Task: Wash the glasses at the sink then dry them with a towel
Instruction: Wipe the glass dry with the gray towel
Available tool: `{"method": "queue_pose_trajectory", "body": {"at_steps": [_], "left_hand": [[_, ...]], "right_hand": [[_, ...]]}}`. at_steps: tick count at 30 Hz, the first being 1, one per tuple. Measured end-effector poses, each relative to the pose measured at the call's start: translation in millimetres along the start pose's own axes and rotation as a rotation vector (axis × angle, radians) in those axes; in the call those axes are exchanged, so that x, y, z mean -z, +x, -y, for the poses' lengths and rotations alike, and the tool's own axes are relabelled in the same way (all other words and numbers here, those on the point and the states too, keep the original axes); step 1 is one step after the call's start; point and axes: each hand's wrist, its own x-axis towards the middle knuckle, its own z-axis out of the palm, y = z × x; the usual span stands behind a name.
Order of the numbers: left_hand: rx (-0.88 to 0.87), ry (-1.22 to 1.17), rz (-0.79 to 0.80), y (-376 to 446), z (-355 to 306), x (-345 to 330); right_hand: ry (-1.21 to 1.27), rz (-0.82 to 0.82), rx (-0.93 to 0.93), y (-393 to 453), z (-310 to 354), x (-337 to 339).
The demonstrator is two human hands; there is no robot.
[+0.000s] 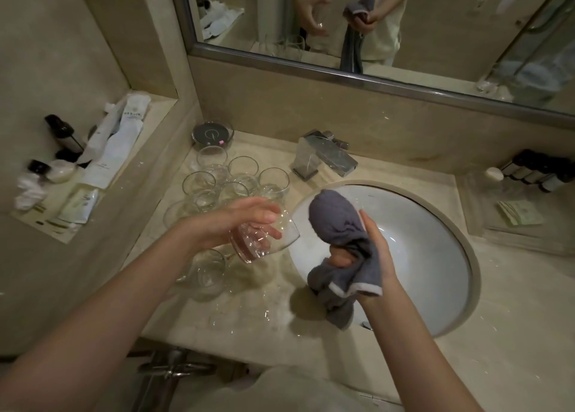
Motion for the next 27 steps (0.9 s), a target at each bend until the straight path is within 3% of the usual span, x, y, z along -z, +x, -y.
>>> {"method": "queue_pose_trajectory", "body": {"at_steps": [5,9,13,19,27], "left_hand": [[-0.133,0.136,-0.365,21,17,0],[-0.164,0.235,-0.480,47,32,-3],[-0.151,0.566,-0.614,67,35,-3],[-0.185,0.766,-0.648,83,36,1],[-0.144,1.143,-0.699,88,47,6]], "right_hand": [[0.182,-0.043,0.100,11,0,12],[0.106,-0.008,0.098,22,-8,19],[0.195,-0.037,0.117,35,-12,28],[0.140,-0.084,0.075,41,-16,41],[0.161,-0.024,0.016,54,-23,55]]}}
